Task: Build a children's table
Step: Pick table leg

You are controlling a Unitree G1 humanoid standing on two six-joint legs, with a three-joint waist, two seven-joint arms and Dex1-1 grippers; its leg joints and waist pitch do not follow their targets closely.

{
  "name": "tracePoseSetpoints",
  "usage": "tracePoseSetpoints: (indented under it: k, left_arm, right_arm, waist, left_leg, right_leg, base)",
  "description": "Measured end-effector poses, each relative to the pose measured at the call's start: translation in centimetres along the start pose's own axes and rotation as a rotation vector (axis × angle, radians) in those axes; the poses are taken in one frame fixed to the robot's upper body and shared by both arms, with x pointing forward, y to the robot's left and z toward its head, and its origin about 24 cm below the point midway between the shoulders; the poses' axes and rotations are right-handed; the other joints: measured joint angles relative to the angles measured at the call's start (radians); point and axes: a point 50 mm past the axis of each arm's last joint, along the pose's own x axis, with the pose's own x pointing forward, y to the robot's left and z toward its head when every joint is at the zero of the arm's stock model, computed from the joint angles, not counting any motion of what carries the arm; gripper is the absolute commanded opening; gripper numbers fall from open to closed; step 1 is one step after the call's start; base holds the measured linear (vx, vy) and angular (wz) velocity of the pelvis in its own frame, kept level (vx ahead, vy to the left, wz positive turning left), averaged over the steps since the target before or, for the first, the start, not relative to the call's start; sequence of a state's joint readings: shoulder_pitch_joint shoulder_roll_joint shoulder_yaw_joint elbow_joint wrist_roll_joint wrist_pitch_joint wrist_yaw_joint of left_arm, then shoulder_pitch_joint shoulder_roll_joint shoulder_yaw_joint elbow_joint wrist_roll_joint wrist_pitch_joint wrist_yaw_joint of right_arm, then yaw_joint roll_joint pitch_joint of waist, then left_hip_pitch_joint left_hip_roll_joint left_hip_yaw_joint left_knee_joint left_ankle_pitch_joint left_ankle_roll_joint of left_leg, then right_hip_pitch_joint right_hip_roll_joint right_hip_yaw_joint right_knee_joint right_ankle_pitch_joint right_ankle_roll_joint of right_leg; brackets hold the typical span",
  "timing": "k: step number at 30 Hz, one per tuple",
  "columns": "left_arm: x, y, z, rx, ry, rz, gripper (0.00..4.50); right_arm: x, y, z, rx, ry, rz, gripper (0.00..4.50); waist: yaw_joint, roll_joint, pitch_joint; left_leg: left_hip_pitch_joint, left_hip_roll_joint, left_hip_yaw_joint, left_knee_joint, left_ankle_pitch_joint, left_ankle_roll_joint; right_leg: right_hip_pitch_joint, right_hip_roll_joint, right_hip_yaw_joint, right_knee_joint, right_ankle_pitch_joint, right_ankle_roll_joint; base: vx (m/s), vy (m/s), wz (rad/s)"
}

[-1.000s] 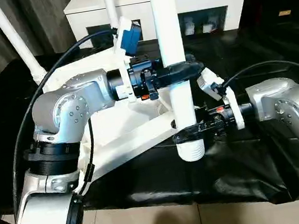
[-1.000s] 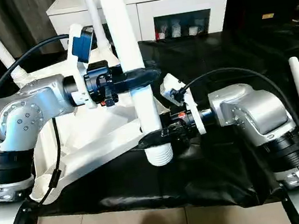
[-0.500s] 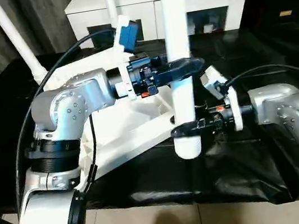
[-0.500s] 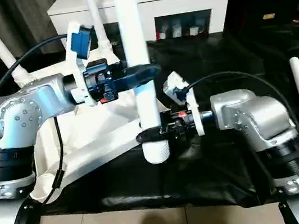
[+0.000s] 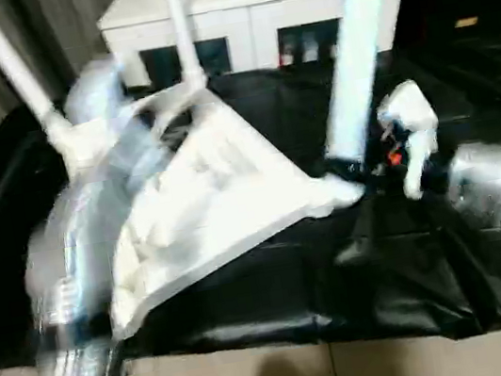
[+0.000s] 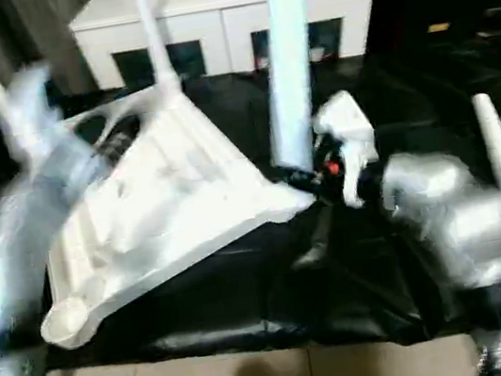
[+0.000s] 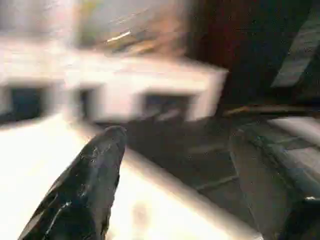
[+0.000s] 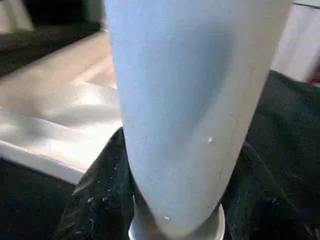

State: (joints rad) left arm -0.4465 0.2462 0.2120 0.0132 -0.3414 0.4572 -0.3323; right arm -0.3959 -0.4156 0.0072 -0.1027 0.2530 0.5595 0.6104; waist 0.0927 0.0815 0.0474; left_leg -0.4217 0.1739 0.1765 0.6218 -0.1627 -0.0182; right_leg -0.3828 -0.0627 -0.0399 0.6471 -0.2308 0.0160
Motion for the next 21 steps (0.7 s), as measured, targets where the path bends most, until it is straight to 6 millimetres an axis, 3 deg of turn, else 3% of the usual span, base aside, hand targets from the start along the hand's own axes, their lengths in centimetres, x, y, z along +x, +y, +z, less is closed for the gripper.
tracePoseSetpoints:
  k: [2,6,10,13,15,16,18,19,20,21]
  left_arm:
    - [-1.5,0.5,-1.6,0.087,0.054,0.109,3.7]
    - [-2.8,0.4,-2.2,0.161,0.046,0.233,3.7]
    - [-3.5,-0.6,-3.8,0.208,0.05,0.321,3.7]
    - [-3.4,-1.2,-4.2,0.204,0.05,0.348,3.7]
    - [-3.2,-1.3,-4.1,0.215,0.047,0.357,3.7]
    - [-3.2,-1.3,-4.1,0.22,0.056,0.366,3.7]
    - [-3.1,-1.6,-4.3,0.223,0.065,0.375,3.7]
    - [-3.0,-1.9,-4.4,0.217,0.064,0.374,3.7]
    - [-2.8,-2.5,-4.6,0.203,0.065,0.364,3.7]
    - [-2.7,-2.8,-4.8,0.201,0.07,0.357,3.7]
  right_arm:
    - [0.7,0.6,-0.8,0.04,-0.005,-0.088,1.89]
    - [1.4,1.5,-1.9,0.083,-0.011,-0.197,1.89]
    - [1.9,2.9,-3.5,0.109,-0.006,-0.252,1.89]
    - [1.9,3.2,-4.0,0.099,0.012,-0.263,1.89]
    - [2.0,3.3,-4.0,0.087,0.007,-0.265,1.89]
    - [1.9,3.2,-3.9,0.078,0.004,-0.278,1.89]
    - [1.8,3.1,-4.0,0.058,0.0,-0.312,1.89]
    - [1.7,3.0,-4.1,0.041,0.003,-0.336,1.89]
    - [1.3,2.8,-4.5,0.023,0.017,-0.365,1.89]
    - [1.0,2.8,-4.9,0.016,0.033,-0.378,1.89]
  waist:
    - [-0.002,-0.006,-0.001]
    - [0.009,-0.012,-0.002]
    - [0.005,-0.013,-0.002]
    - [-0.017,-0.01,-0.001]
    - [-0.038,-0.007,0.0]
    - [-0.051,-0.003,0.0]
    - [-0.061,-0.005,0.001]
    - [-0.061,-0.008,0.001]
    - [-0.049,-0.013,0.003]
    - [-0.043,-0.013,0.003]
  left_leg:
    - [0.0,0.0,0.0,0.0,0.0,0.0]
    - [0.001,-0.001,0.001,0.0,0.0,0.0]
    - [0.001,-0.001,-0.001,-0.001,0.0,-0.001]
    - [0.003,0.007,-0.016,-0.004,0.004,-0.009]
    - [0.0,0.006,-0.043,-0.006,0.009,-0.017]
    - [0.001,0.0,-0.066,-0.014,0.013,-0.023]
    - [0.014,0.002,-0.06,-0.035,0.011,-0.024]
    - [0.015,-0.002,-0.053,-0.034,-0.004,-0.025]
    - [0.014,-0.003,-0.047,-0.007,-0.033,0.009]
    - [0.017,-0.003,-0.043,0.003,-0.036,0.015]
  right_leg:
    - [0.0,0.0,0.0,0.0,0.0,0.0]
    - [0.002,-0.001,0.001,-0.002,0.0,0.0]
    - [0.003,0.001,0.001,-0.003,0.002,0.005]
    - [0.004,0.008,-0.012,-0.007,0.008,0.002]
    - [0.013,0.008,-0.034,0.001,0.006,-0.007]
    - [0.018,0.008,-0.051,0.002,0.003,-0.014]
    - [0.018,0.011,-0.057,-0.002,0.004,-0.031]
    - [0.016,0.011,-0.06,-0.003,0.003,-0.034]
    - [0.014,0.009,-0.063,-0.003,0.002,-0.034]
    - [0.01,0.009,-0.066,-0.003,0.002,-0.034]
  base:
    - [0.0,0.0,0.0]
    - [0.0,0.0,0.0]
    - [0.0,0.0,0.0]
    - [0.0,0.0,0.0]
    - [-0.03,-0.08,0.06]
    - [-0.038,-0.115,0.2]
    - [-0.016,-0.143,0.15]
    - [-0.018,-0.148,0.01]
    - [-0.036,-0.117,-0.08]
    - [-0.036,-0.117,-0.08]
